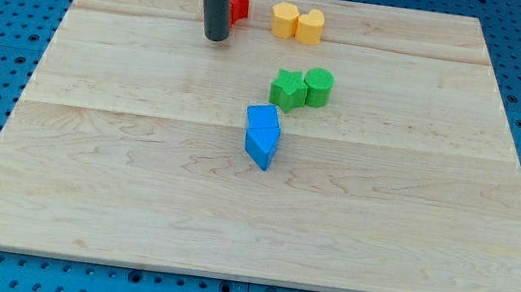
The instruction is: Keep red star in between yellow hexagon and red circle
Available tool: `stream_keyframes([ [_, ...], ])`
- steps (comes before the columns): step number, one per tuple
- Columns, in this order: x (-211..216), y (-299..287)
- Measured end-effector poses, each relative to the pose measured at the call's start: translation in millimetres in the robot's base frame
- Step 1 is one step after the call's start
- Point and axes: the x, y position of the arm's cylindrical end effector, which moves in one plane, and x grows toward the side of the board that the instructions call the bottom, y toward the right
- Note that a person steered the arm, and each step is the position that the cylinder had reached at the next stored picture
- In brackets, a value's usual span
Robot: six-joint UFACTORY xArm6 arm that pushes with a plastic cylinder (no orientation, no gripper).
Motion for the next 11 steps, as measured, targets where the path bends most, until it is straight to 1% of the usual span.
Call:
stream_keyframes([
  [2,4,28],
  [3,-6,48],
  [4,40,-20],
  [5,84,-58],
  [6,81,-55],
  [7,67,-73],
  [8,39,-134],
  [9,-35,-115],
  [10,-91,-63],
  [11,-102,-38],
])
